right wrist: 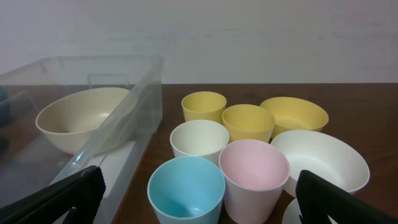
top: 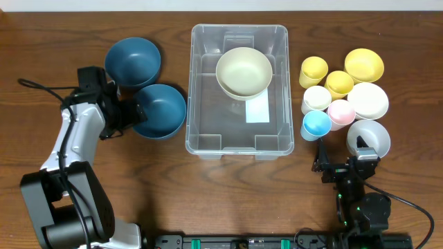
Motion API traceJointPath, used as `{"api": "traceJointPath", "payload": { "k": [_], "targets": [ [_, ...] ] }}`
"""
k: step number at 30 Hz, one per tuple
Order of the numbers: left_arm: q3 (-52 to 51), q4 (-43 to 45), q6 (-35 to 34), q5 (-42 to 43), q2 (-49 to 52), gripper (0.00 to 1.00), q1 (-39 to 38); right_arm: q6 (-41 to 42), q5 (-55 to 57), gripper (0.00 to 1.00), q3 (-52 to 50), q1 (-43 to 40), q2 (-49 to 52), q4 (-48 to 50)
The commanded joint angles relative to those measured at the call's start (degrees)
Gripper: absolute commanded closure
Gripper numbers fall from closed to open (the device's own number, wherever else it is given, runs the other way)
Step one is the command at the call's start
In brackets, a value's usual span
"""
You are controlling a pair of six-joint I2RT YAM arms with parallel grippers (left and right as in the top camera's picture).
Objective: Pack container
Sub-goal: 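Move the left gripper to the rim of the front teal bowl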
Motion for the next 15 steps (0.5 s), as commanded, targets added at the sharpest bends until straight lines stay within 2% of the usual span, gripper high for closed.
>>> {"api": "traceJointPath", "payload": {
  "k": [1, 3, 15],
  "targets": [
    [-1.7, 1.9, 0.7, 0.4, 0.1, 0.24, 0.2, 0.7, -0.6, 0.01, -0.1, -0.4, -0.4, -0.2],
    [-1.8, 2.3, 0.7, 0.4, 0.2, 0.29, 0.2, 0.7, -0.6, 0.01, -0.1, -0.4, -0.4, -0.2],
    [-1.9, 4.2, 0.7, 0.4, 2.4, 0.35, -2.2, 0.7, -0.6, 0.01, -0.1, -0.5, -0.4, -0.2]
  ]
}}
